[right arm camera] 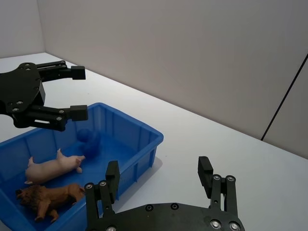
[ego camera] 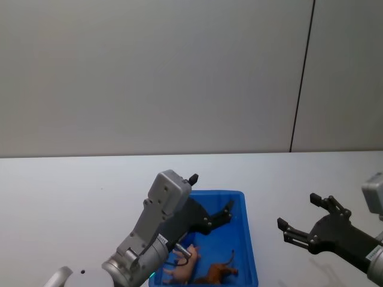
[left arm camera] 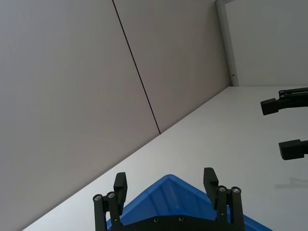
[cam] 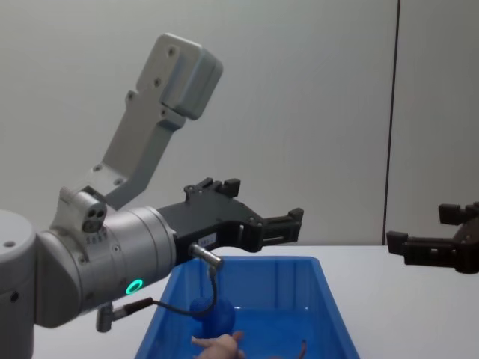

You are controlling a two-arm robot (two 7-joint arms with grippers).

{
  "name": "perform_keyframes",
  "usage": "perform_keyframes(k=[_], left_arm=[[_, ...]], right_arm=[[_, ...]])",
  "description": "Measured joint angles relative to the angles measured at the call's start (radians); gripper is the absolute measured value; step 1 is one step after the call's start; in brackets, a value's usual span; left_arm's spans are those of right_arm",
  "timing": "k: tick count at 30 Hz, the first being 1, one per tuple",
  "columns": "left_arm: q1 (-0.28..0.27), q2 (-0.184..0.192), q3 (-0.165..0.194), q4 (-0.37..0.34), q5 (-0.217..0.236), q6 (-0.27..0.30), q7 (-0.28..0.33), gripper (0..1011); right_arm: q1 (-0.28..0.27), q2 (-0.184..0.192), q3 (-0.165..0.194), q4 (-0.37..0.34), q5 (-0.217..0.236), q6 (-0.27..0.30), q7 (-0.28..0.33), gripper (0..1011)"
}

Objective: Pick up the two dolls from the table and place them into the box.

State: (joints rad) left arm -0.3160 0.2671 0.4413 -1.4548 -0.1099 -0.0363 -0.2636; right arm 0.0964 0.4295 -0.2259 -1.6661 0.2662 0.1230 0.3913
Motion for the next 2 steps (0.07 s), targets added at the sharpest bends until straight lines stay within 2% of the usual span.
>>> perform_keyframes(k=[2], left_arm=[[-0.001,-0.001,0.000,0.001,0.000,-0.001,-0.001,1001]], right_arm=[[0.000,0.000,0.000,0.000,0.000,0.000,0.000,1001]])
